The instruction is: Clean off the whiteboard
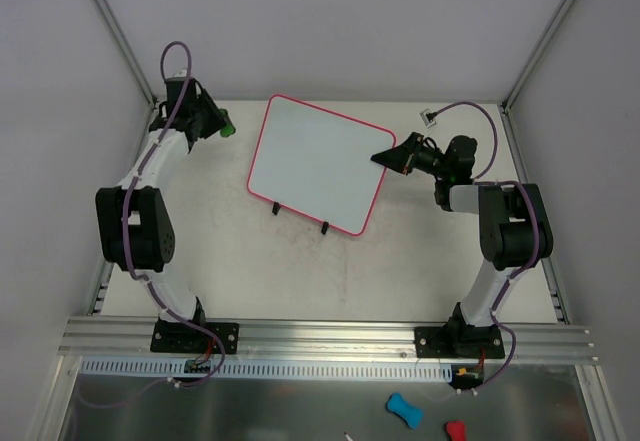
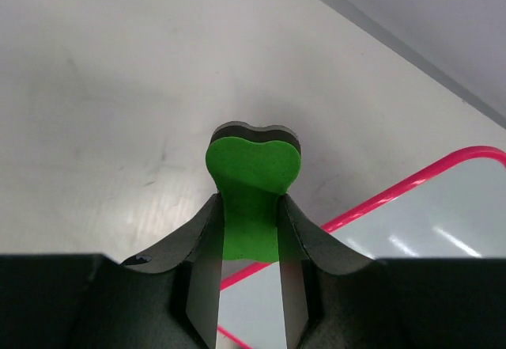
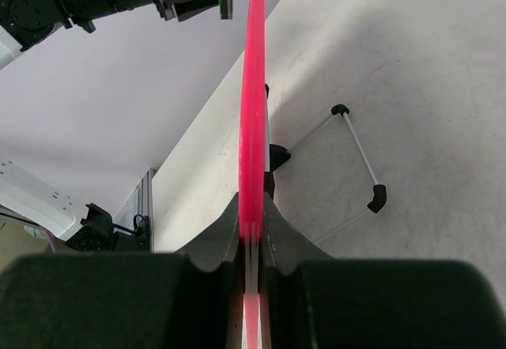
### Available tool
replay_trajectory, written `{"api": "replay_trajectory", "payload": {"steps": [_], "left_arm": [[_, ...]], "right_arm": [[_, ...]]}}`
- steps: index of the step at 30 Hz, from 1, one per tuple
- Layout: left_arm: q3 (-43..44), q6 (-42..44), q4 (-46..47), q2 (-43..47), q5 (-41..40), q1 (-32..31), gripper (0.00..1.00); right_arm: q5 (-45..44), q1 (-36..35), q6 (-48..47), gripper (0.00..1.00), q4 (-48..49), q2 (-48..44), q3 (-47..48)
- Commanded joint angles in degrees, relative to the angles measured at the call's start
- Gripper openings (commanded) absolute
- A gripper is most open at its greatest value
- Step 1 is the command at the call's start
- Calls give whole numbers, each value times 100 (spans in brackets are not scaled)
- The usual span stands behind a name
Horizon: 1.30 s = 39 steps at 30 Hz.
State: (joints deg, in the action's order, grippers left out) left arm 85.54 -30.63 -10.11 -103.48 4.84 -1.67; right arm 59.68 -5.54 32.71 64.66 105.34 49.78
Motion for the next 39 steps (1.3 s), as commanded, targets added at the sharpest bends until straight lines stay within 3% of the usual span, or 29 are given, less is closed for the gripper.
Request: {"api": "replay_trajectory", "payload": {"steps": [1, 6, 13, 24, 28, 31, 33, 35, 39], "left_arm": [[-484, -127, 35, 977, -62, 184, 0], [-1511, -303, -9, 2059, 96, 413, 0], [-2506, -374, -17, 3166, 482, 396, 0], [-3306, -198, -79, 4354, 746, 396, 0], [-3465, -180, -97, 4565, 685, 404, 0], [-3509, -171, -114, 4635, 694, 396, 0], [-3509, -171, -123, 4644, 694, 396, 0], [-3509, -171, -132, 4644, 729, 396, 0], [-3491, -189, -158, 4697, 808, 396, 0]], "right_arm": [[316, -105, -177, 0, 512, -154, 5], [263, -52, -107, 3, 635, -128, -12], [202, 132, 1044, 7, 2127, 452, 50], [167, 203, 1036, 14, 2147, 488, -38], [149, 203, 974, 27, 2147, 435, -100], [132, 211, 939, 44, 2147, 417, -126], [97, 229, 930, 87, 2147, 408, -144], [105, 238, 930, 98, 2147, 382, -144], [61, 273, 939, 99, 2147, 329, -162]]}}
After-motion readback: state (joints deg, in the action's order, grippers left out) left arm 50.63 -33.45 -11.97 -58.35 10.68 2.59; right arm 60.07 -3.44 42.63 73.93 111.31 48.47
